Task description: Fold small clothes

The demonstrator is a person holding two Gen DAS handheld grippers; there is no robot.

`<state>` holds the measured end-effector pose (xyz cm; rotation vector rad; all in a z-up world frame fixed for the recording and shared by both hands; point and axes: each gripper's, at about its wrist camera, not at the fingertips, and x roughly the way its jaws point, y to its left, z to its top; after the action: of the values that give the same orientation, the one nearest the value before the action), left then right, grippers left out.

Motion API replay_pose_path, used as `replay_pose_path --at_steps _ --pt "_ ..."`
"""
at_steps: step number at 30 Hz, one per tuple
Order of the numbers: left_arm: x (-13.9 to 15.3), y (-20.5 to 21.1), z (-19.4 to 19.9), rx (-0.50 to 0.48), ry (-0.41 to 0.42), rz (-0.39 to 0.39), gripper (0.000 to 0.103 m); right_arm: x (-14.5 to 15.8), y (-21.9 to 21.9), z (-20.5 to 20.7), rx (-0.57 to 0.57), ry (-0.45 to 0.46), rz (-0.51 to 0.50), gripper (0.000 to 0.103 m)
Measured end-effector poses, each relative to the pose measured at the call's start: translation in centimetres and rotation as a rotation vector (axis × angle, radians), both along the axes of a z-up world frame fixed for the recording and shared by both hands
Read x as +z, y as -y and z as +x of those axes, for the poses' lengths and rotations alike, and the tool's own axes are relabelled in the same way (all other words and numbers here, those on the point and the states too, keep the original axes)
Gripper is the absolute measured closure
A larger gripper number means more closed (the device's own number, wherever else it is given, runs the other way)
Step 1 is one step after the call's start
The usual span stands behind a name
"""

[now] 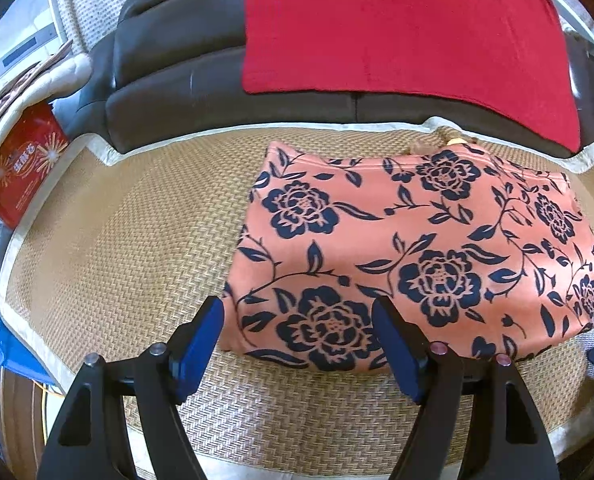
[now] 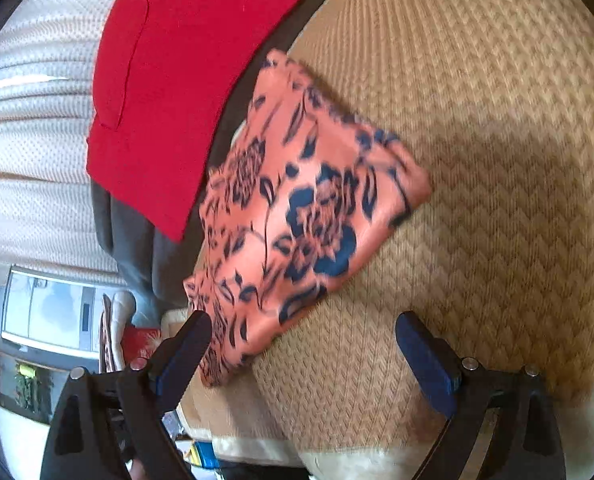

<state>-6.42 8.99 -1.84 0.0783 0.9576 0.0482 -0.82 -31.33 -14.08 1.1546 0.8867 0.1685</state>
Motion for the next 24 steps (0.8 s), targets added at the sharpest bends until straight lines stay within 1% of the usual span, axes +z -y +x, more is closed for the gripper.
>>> replay_pose_path --at_steps 2,5,11,18,24 --pt "0.0 0.2 0.1 -0.004 -0.001 0.001 0.026 -0.1 0.6 0.5 -0.032 -0.005 0.01 0.008" --pt "0.0 0.4 0.2 -0.009 -0.006 0.008 0.026 -0.4 1.7 0.9 -0.071 0.001 0.066 0.008" --pt "-0.5 0.5 0.6 -0.011 -0.021 0.007 0.026 -0.4 3.3 1.7 -0.128 0.003 0.09 0.008" --pt "-0.9 0.9 0.7 -0.021 -0.034 0.007 0.026 0.1 5.6 1.7 -0.157 -0.007 0.087 0.008" --pt "-1.1 1.1 1.0 -0.025 -0.042 0.005 0.026 0.6 6.5 3.1 -0.164 -0.009 0.068 0.008"
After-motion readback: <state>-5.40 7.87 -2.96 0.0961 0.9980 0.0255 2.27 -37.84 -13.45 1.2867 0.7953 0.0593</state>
